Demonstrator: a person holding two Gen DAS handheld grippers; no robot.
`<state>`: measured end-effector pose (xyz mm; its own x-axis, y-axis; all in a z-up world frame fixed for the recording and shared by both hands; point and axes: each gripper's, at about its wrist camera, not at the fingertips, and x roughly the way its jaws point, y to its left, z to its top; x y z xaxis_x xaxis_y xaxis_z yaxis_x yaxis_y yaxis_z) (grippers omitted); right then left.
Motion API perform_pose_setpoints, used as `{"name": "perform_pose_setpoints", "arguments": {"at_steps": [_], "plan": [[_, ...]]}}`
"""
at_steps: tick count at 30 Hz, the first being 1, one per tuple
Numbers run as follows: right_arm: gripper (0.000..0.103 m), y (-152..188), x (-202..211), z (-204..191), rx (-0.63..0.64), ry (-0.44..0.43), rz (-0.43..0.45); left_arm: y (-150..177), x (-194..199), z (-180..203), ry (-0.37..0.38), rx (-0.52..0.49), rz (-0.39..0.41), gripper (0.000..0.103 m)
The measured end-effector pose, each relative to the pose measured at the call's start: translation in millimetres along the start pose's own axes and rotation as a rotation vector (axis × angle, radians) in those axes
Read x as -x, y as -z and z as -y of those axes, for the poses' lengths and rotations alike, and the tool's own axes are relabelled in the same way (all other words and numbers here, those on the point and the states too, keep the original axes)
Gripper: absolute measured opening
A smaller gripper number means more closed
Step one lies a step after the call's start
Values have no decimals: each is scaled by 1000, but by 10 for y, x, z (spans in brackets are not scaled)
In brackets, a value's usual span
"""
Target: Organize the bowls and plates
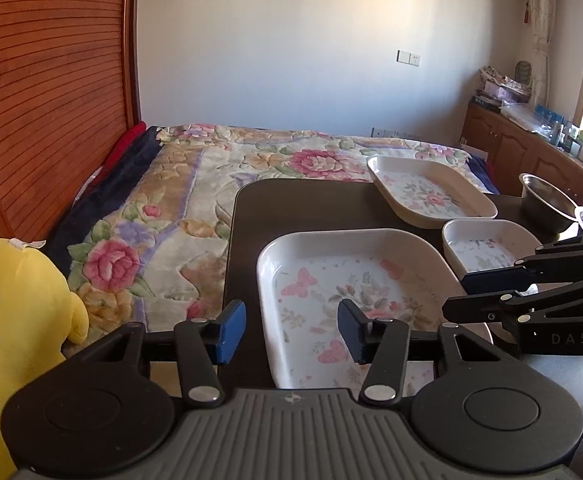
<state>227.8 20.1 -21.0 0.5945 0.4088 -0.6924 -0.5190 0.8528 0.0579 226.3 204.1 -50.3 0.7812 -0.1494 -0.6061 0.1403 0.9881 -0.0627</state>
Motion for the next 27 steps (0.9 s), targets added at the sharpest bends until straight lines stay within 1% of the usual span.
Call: {"name": "perform_pose_setpoints", "arguments": {"at_steps": [2,7,9,11,13,16,18,19,27], "plan": [[31,-2,-28,-10,1,2,-11,9,-7,-20,7,8,-3,50],[30,4,-82,-9,-4,6,-24,40,-43,-37,9,20,-17,39],[30,12,-93,-12,-2,8,-25,55,-54,-35,7,22,-20,38],[29,16,-108,-13,2,10,-27,67,-61,-42,-2,22,-19,33],[27,16,-116,-10,-1,10,-29,82,-63,-60,-13,26,-19,24],[20,25,-128,-1,-4,16,-32,108,-71,-98,-25,34,-27,15],[19,33,-129,16,-11,6,-36,131,-72,-120,-20,40,-29,14],[17,37,-134,18,-10,6,-38,142,-67,-124,-18,42,-26,14],[15,70,-129,24,-4,13,-24,167,-8,-111,-6,80,-31,12]]}}
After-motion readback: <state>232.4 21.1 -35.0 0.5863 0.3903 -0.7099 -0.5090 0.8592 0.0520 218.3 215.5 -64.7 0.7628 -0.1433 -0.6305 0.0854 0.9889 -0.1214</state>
